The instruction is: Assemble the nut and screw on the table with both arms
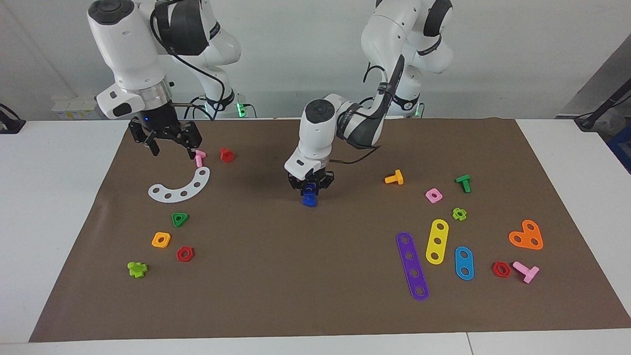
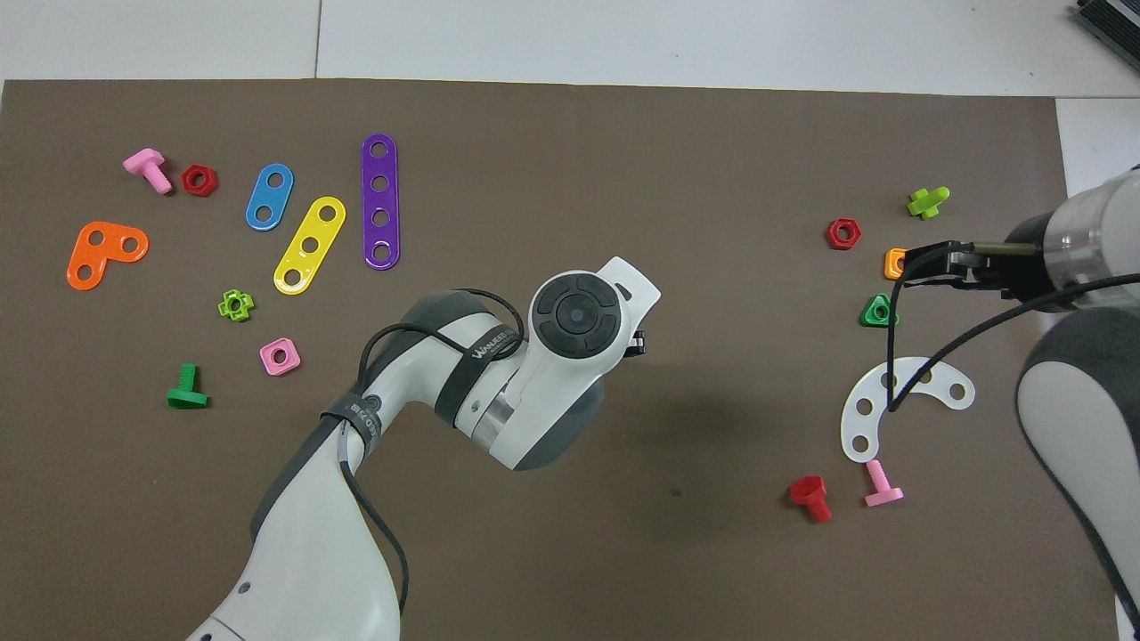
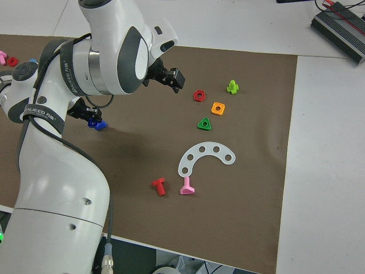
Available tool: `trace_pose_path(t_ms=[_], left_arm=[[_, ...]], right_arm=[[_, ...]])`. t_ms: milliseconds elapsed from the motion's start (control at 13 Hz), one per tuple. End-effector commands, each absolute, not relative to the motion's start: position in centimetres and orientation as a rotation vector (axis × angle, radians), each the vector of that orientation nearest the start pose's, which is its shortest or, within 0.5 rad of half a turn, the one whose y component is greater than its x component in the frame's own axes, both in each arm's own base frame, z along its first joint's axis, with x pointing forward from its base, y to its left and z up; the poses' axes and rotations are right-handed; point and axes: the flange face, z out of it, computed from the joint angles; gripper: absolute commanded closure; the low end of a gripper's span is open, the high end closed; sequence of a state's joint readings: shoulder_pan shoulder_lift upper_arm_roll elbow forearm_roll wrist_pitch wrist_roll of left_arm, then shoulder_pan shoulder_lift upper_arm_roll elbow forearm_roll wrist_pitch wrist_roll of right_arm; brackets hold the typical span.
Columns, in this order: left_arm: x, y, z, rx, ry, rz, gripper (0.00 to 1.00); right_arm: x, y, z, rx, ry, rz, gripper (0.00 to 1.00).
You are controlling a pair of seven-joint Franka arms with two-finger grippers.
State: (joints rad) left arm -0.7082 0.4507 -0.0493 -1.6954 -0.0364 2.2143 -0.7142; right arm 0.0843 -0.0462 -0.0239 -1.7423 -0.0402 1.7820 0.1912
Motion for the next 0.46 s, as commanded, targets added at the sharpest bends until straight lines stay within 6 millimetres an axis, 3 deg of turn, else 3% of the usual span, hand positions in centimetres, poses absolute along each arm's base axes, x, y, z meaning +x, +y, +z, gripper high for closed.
trace_pose_path(t_ms=[0, 385], left_arm=[[48.13, -45.64, 32.88, -3.216, 0.014, -0.05, 1.0], [48.48, -45.42, 32.81, -3.225, 0.003, -0.067, 1.0]], right_arm=[[55.77, 0.52, 60.28, -3.151, 0.104, -0.117, 0.0], [56.12, 0.88, 60.38, -3.158, 0.089, -0.142, 0.0]])
